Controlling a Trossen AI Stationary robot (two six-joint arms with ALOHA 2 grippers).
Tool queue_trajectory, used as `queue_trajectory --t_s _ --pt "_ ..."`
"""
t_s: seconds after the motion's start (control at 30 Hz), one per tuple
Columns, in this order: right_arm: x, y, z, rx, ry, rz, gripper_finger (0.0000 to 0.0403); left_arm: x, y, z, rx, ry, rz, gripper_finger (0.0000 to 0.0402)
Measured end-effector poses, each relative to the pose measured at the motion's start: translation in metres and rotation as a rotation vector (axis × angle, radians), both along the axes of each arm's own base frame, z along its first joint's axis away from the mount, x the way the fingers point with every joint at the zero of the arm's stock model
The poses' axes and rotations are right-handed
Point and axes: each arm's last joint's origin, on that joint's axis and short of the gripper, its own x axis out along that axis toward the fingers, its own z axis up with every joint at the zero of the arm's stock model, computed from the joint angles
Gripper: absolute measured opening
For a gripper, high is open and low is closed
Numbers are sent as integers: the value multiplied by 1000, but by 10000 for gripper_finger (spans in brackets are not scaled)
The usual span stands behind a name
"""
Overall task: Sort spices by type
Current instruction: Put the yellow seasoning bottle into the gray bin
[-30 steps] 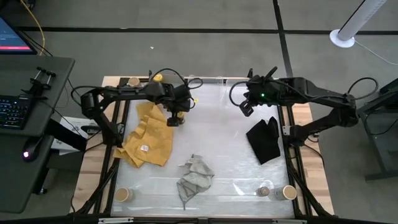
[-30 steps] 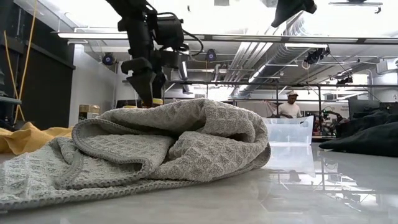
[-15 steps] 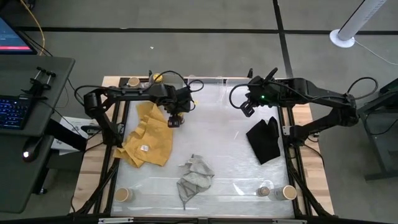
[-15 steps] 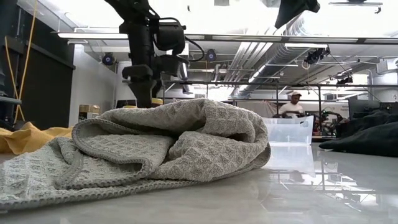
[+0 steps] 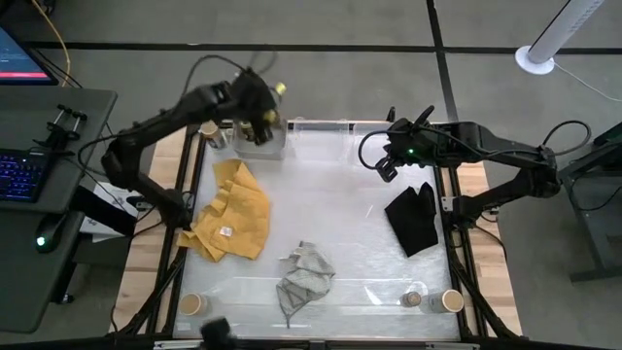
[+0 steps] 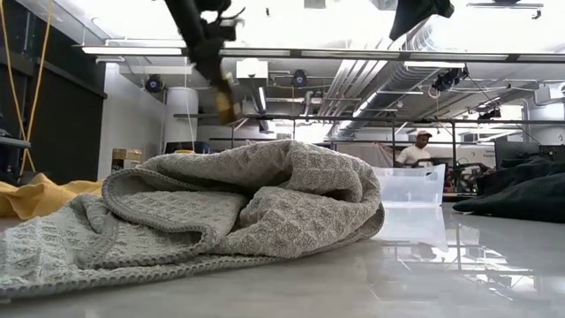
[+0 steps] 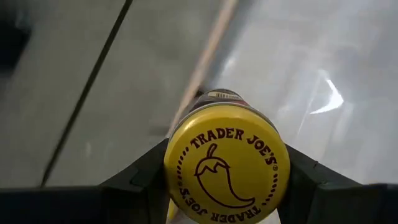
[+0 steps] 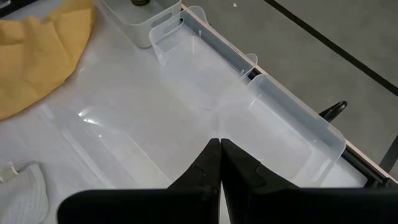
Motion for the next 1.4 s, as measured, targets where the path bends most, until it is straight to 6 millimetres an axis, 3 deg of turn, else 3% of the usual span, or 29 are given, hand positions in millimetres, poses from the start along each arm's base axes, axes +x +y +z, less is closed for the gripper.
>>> queue_trajectory --t_s 0.17,0.3,0.4,0.63,0.9,1.4 --pt "0 0 0 10 -12 -17 0 -26 41 -36 -220 59 223 185" --pt "1 0 1 10 -22 -18 0 -22 57 -62 -326 40 263 185" --pt "1 0 1 11 -23 -18 0 -12 63 -73 -313 32 273 185" --pt "1 0 1 19 -32 -32 0 -5 74 -104 -288 182 353 198" --pt "1 0 1 19 -34 -32 0 0 79 -120 -309 206 377 207" --pt "7 -1 -2 20 -23 -32 0 2 83 -117 -303 198 385 297"
